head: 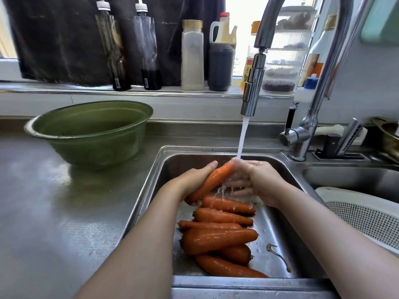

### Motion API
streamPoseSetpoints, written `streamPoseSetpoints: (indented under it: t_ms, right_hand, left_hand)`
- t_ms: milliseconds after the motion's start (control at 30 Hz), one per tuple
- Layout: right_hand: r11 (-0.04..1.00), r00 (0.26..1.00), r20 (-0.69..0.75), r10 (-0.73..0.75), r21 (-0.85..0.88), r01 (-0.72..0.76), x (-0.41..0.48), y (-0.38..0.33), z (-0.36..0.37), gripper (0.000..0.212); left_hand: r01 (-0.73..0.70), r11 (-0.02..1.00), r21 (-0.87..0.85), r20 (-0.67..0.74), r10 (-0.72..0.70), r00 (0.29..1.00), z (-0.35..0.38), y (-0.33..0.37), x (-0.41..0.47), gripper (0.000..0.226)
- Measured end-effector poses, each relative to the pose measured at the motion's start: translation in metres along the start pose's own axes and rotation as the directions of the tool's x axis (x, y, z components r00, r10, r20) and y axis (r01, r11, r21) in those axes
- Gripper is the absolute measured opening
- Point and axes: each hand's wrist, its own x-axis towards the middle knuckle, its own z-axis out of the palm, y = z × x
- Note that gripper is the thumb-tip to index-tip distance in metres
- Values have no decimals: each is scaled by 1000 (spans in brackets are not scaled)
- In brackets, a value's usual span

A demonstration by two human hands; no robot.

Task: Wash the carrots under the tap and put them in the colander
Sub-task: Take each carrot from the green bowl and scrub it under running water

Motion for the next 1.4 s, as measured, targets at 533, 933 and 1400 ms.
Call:
streamPoseSetpoints:
  t_ms: [533,933,1400]
  right_hand:
    - [996,994,91,57,61,-63,-4,-8,-7,26]
    - [961,986,-149,-73,-275,30,1,1,-2,36]
    - [898,995,30,-99,-428,102,1,-1,-23,31]
  left_hand:
    - [-13,1000,27,-44,14,999,-5,0,-4,70]
    - [-175,978,-111,-18,174,985,-10,5,-10,45]
    - [-125,872,-474,67,178,982,-6,17,-15,29]
